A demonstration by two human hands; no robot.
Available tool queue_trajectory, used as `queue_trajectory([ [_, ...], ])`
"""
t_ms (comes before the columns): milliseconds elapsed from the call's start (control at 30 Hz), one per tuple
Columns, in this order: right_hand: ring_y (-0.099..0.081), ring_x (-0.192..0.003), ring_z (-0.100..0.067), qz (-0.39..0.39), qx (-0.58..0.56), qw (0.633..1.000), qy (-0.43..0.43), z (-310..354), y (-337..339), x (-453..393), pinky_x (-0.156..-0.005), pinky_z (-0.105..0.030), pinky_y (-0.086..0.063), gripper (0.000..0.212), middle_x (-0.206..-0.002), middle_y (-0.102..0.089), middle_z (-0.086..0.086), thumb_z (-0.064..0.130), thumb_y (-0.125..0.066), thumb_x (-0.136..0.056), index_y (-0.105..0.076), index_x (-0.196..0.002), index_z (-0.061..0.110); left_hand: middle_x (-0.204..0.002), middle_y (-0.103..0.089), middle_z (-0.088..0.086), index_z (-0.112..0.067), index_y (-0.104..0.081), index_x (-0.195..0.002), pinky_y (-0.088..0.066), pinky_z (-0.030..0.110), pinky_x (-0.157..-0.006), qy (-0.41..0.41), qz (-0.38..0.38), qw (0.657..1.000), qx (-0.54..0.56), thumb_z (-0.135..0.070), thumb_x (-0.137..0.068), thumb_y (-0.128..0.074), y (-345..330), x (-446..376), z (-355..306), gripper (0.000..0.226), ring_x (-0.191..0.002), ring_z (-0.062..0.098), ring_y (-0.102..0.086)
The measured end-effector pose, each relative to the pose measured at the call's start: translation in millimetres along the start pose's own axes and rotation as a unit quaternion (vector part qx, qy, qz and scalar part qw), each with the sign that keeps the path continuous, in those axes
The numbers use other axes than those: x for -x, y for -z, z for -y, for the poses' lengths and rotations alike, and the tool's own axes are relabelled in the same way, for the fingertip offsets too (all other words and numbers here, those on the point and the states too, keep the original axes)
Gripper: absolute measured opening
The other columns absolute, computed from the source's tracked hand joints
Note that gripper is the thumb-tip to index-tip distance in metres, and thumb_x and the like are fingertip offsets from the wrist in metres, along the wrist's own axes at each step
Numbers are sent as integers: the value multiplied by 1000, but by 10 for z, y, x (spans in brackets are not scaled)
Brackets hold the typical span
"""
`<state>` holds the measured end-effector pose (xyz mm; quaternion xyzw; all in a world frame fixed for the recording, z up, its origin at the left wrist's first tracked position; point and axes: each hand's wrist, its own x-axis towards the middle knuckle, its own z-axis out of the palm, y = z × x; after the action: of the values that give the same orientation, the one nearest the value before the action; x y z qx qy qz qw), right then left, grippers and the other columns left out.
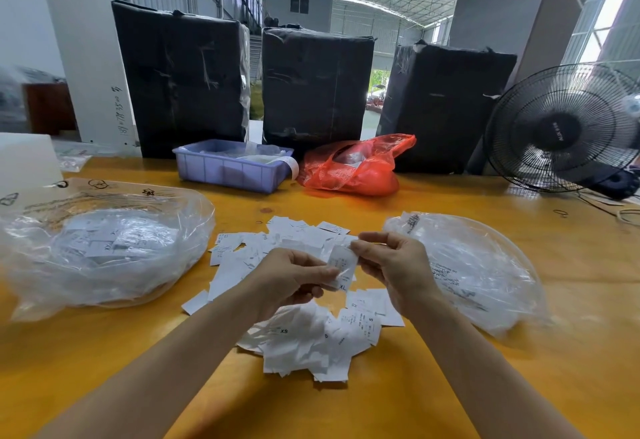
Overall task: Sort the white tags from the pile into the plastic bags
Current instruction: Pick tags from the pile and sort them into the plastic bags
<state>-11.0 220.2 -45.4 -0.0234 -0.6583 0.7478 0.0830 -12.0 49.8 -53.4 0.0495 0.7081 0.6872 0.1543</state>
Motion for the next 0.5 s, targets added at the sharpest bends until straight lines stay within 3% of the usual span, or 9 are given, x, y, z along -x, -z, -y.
queue_trajectory([
  [100,-66,-59,-13,-1,6,999,46,18,14,-6,-54,-18,-51,21,-72,-71,-9,-2,-76,-72,-64,-89,5,-67,-71,9,-5,-72,-74,-48,16,-48,-23,-21,998,-61,-10,-73,-78,124,-8,-90,8,-48,8,-58],
  [200,-68,-65,-17,-68,77,985,136,89,179,-74,-61,-25,-56,16,-77,-71,-11,1,-73,-77,-67,-91,4,-56,-69,0,-8,-69,-73,-46,13,-45,-65,-127,979,-142,-10,-76,-77,458,-24,-231,9,-43,2,-56],
  [267,-68,-76,-25,-146,220,939,219,131,389,-155,-74,-38,-57,11,-83,-71,-14,3,-69,-82,-69,-93,3,-56,-68,1,-11,-65,-73,-44,11,-42,-100,-240,950,-172,-10,-80,-75,797,0,-323,11,-41,-1,-56],
  [333,-67,-84,-34,-203,369,868,263,134,642,-248,-81,-47,-54,13,-89,-71,-18,1,-63,-85,-70,-97,0,-66,-66,7,-9,-65,-75,-46,16,-44,-121,-361,897,-225,-12,-85,-69,1177,50,-366,10,-49,4,-61],
  [400,-64,-93,-39,-228,483,814,229,78,918,-358,-85,-46,-50,20,-98,-70,-22,-3,-57,-86,-69,-101,-3,-74,-66,13,-2,-68,-80,-44,24,-54,-100,-460,829,-304,-13,-89,-64,1516,140,-348,14,-64,19,-62],
  [500,-57,-106,-39,-202,594,776,68,-44,1245,-480,-85,-42,-46,29,-114,-64,-22,15,-60,-90,-64,-114,0,-80,-65,23,6,-66,-82,-41,33,-60,-34,-523,750,-403,-8,-89,-58,1878,226,-232,17,-72,32,-58],
])
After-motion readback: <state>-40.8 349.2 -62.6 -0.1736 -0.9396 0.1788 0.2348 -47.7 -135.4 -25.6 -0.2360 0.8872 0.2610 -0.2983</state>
